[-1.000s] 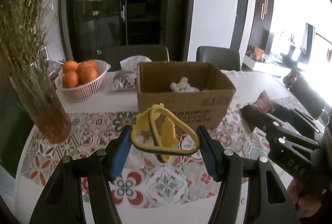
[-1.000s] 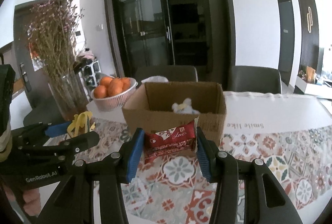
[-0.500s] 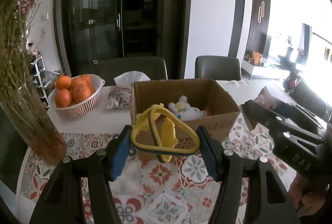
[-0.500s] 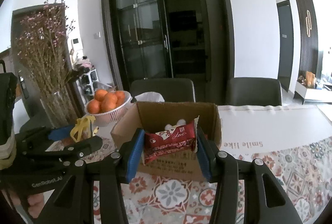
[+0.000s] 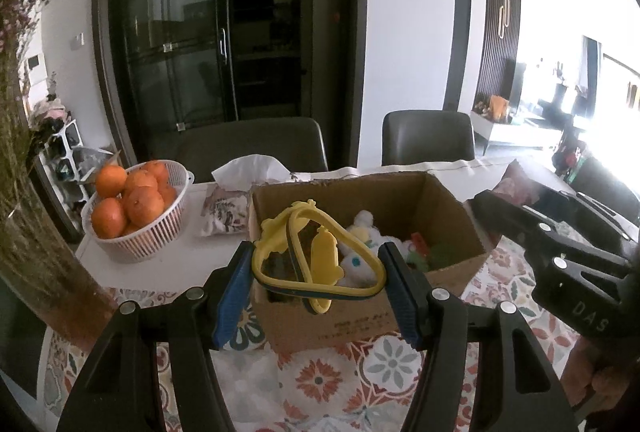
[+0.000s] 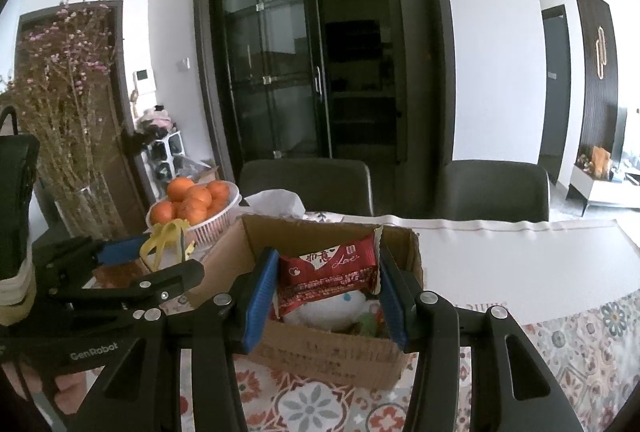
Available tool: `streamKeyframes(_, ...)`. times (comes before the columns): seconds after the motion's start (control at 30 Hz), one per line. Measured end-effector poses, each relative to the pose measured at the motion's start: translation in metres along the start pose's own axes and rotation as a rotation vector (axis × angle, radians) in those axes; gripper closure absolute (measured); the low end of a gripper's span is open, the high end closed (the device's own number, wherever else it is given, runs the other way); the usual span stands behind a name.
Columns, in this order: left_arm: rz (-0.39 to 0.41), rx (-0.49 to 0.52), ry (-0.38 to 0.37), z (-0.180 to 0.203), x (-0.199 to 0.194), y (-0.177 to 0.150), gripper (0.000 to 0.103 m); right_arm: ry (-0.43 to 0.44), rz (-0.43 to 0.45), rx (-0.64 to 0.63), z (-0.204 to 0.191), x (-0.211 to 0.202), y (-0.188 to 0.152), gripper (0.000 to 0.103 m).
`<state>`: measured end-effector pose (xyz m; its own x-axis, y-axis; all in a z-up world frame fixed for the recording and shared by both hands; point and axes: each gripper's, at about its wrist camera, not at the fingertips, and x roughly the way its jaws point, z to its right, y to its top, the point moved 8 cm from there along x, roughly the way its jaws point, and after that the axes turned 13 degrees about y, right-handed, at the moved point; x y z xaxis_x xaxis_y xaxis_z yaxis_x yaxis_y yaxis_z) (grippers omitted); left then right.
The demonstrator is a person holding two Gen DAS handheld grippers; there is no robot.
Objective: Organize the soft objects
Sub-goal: 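Carry the yellow item and red packet into the cardboard box and release both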
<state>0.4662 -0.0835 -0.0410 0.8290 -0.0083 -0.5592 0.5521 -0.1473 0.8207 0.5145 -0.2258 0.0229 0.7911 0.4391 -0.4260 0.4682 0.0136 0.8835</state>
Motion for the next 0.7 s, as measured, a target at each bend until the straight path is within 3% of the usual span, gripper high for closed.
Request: streamKeyframes(0.7,-0.095,0.046,-0.022,0.015,0.078,0.004,0.041,0.021,-0.095,0.047,0.038,0.07,-0.002,0.054)
